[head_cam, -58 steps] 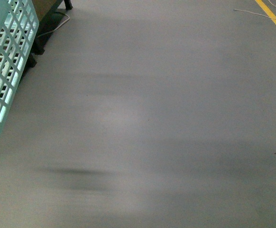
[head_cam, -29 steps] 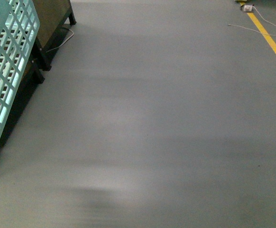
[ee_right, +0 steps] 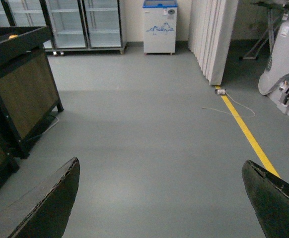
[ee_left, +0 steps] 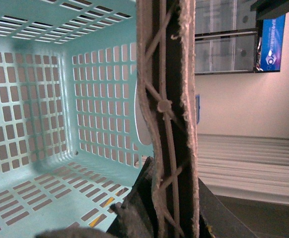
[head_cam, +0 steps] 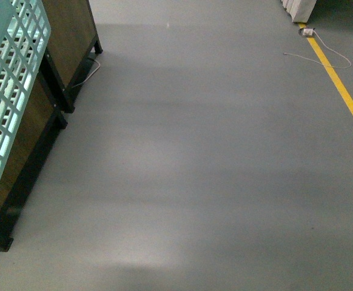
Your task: Pick lemon and mango into basket
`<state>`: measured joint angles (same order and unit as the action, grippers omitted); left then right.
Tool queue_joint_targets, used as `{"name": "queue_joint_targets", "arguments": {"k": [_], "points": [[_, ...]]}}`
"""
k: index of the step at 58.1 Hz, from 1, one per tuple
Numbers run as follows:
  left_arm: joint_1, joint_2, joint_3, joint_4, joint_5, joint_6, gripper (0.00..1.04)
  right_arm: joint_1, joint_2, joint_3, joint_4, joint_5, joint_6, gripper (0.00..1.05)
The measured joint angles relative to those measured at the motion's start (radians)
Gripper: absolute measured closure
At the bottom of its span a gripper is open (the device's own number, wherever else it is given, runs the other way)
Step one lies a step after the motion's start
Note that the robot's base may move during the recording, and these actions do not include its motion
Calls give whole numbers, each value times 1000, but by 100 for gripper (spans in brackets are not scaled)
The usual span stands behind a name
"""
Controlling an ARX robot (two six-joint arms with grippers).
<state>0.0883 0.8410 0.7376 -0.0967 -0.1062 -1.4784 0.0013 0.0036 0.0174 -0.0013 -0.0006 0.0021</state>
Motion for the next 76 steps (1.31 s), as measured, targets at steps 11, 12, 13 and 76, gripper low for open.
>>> {"name": "queue_joint_targets", "arguments": {"k": [11,12,13,76], "points": [[0,0,0,0,0,0,98,0,0,0,0,0,1,9],[0,0,0,0,0,0,98,0,0,0,0,1,1,9],[0,0,0,0,1,0,98,0,0,0,0,0,0,9],[-6,3,2,-1,0,-3,98,0,0,0,0,3,0,9]]}}
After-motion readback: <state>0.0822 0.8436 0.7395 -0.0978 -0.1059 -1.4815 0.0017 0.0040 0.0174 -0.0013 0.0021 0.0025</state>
